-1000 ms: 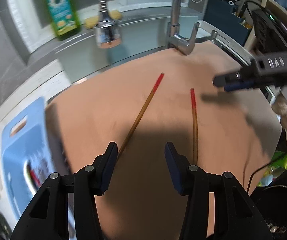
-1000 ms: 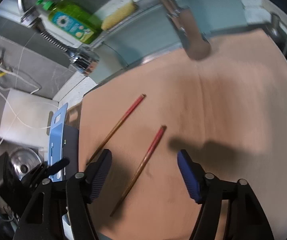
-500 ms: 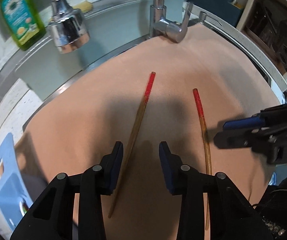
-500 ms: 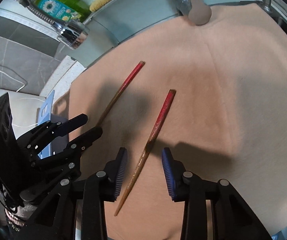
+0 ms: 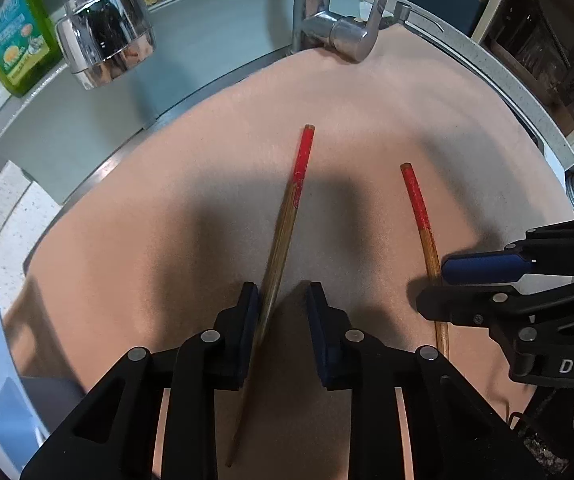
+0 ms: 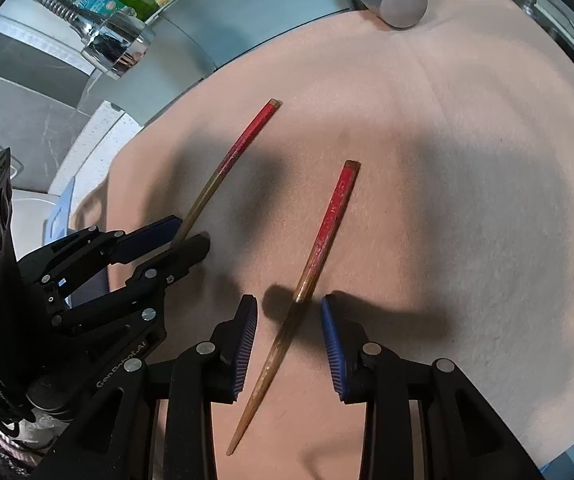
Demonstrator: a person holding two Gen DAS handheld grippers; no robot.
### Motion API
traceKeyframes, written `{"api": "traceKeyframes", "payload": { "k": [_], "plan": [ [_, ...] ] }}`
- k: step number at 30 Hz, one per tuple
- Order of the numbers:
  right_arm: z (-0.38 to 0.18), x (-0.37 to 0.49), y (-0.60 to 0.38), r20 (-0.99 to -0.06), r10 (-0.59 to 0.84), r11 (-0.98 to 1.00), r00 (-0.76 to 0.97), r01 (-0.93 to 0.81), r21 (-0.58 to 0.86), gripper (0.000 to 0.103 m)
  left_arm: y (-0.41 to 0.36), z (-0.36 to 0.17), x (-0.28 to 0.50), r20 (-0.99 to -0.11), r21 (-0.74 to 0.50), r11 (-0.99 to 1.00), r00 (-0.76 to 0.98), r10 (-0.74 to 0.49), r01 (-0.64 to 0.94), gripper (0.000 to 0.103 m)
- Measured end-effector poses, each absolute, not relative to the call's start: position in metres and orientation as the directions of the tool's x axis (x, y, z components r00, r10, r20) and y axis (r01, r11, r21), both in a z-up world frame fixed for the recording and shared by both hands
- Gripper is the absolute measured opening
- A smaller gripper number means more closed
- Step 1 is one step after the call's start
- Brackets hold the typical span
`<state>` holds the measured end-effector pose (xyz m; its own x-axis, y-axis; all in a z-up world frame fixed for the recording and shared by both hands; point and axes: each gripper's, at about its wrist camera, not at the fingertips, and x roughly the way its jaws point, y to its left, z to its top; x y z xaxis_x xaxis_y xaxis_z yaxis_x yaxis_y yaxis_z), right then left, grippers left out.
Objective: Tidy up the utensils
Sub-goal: 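Close the left gripper on one chopstick while the right gripper grasps the other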
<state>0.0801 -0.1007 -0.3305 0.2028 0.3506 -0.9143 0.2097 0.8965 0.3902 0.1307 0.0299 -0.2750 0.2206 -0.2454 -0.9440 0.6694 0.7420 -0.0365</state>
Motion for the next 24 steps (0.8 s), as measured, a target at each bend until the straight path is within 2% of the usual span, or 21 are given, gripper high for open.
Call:
{"api": "traceKeyframes", "payload": {
  "k": [5,7,15,24],
  "plan": [
    [-0.332,0.086,-0.099,-0.929,0.311,0.915,0.202,0.202,0.350,0.015,0.034,-0.276,0.130,-0.943,-0.056,0.744,0.210,-0.259,0.665,0.017],
    [-0.333,0.089,-0.100,-0.929,0.311,0.916,0.199,0.198,0.349,0.012,0.037,-0.276,0.129,-0.942,-0.064,0.746,0.208,-0.265,0.663,0.015],
    [-0.330,0.095,-0.101,-0.932,0.298,0.931,0.205,0.153,0.331,0.011,0.052,-0.276,0.118,-0.943,-0.080,0.764,0.199,-0.266,0.640,0.012],
    [-0.333,0.106,-0.112,-0.921,0.332,0.912,0.204,0.178,0.369,0.009,0.057,-0.275,0.102,-0.939,-0.067,0.807,0.237,-0.251,0.587,0.012]
  ]
}}
